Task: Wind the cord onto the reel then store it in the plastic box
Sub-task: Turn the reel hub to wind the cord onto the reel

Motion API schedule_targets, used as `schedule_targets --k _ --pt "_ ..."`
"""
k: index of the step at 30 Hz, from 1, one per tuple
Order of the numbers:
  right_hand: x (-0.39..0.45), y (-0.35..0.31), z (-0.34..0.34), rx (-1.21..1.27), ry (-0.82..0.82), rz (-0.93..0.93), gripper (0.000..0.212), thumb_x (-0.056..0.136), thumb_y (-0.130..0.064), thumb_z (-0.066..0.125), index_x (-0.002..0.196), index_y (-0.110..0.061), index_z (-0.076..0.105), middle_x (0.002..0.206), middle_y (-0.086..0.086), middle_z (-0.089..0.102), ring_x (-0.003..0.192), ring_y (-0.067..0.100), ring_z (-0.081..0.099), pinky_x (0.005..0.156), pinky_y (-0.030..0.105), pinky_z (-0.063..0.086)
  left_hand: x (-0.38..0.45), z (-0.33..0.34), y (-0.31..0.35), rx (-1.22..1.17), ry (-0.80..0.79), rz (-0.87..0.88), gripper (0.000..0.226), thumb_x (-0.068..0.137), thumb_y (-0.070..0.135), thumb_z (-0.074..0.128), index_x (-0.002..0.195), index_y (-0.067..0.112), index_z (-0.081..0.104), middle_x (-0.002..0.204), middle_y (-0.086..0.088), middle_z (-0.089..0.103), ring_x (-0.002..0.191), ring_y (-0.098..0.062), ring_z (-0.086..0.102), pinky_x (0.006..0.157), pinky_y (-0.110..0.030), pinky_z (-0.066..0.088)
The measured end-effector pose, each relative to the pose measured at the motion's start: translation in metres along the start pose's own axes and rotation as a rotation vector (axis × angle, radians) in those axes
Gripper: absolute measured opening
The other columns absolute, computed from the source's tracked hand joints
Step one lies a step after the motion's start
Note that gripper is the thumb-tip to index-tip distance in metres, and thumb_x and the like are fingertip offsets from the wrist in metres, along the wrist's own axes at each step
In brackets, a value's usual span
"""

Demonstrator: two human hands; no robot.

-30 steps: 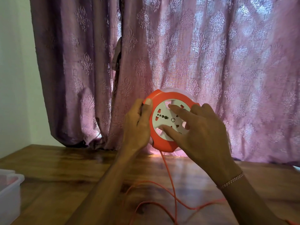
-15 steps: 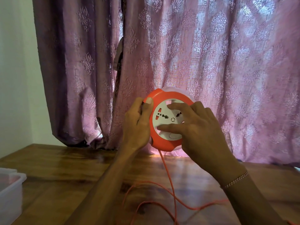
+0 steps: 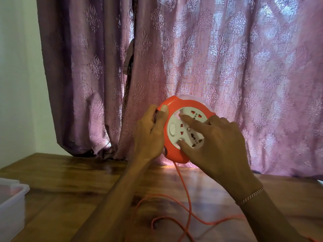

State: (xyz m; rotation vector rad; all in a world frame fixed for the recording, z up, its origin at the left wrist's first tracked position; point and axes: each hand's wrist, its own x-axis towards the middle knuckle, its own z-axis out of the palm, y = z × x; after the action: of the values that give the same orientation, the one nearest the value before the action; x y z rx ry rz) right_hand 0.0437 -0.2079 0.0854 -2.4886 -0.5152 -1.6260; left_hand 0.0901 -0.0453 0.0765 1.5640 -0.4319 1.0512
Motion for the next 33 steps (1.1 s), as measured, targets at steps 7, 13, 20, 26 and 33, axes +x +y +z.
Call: schedule_targets --k 7,13,20,26,33 --pt "0.003 0.001 -0.001 0.06 0.089 -0.025 0.058 0.083 -0.067 0.059 0.131 -0.035 0.063 0.085 0.003 0.06 0.083 0.027 0.051 0.071 0.04 0.041 0.0 -0.002 0.003 -0.077 0.017 -0.037 0.051 0.098 0.058 0.045 0.089 0.009 0.056 0.085 -0.023 0.067 0.078 -0.042 0.065 0.072 -0.06 0.055" --pt "0.005 0.01 -0.004 0.208 0.065 -0.3 0.029 0.086 -0.015 0.051 0.101 -0.024 0.075 0.124 0.007 0.062 0.1 0.028 0.049 0.08 0.043 0.047 0.002 -0.004 0.005 -0.113 0.029 -0.022 0.065 0.094 0.063 0.045 0.094 -0.001 0.055 0.09 -0.03 0.065 0.083 -0.048 0.063 0.072 -0.062 0.054" --pt "0.005 0.015 -0.003 0.026 -0.084 -0.387 0.053 0.076 -0.018 0.038 0.108 -0.043 0.074 0.143 0.005 0.053 0.11 0.027 0.043 0.081 0.042 0.04 0.001 -0.004 0.004 -0.063 0.01 0.015 0.043 0.101 0.05 0.046 0.086 0.01 0.054 0.081 -0.023 0.063 0.074 -0.041 0.062 0.067 -0.058 0.053" --pt "0.005 0.012 -0.008 -0.09 -0.108 -0.33 0.053 0.081 -0.027 0.035 0.114 -0.051 0.068 0.136 0.003 0.055 0.104 0.028 0.045 0.074 0.04 0.033 0.0 -0.003 0.003 -0.055 -0.002 0.019 0.041 0.1 0.05 0.047 0.086 0.013 0.057 0.081 -0.019 0.065 0.079 -0.041 0.062 0.068 -0.057 0.053" --pt "-0.002 0.004 -0.01 -0.067 -0.07 -0.132 0.057 0.078 -0.046 0.061 0.134 -0.051 0.053 0.1 0.006 0.058 0.089 0.03 0.055 0.071 0.039 0.043 -0.001 -0.001 0.001 -0.022 -0.013 0.017 0.047 0.099 0.053 0.046 0.086 0.009 0.056 0.075 -0.016 0.065 0.07 -0.034 0.062 0.067 -0.055 0.053"
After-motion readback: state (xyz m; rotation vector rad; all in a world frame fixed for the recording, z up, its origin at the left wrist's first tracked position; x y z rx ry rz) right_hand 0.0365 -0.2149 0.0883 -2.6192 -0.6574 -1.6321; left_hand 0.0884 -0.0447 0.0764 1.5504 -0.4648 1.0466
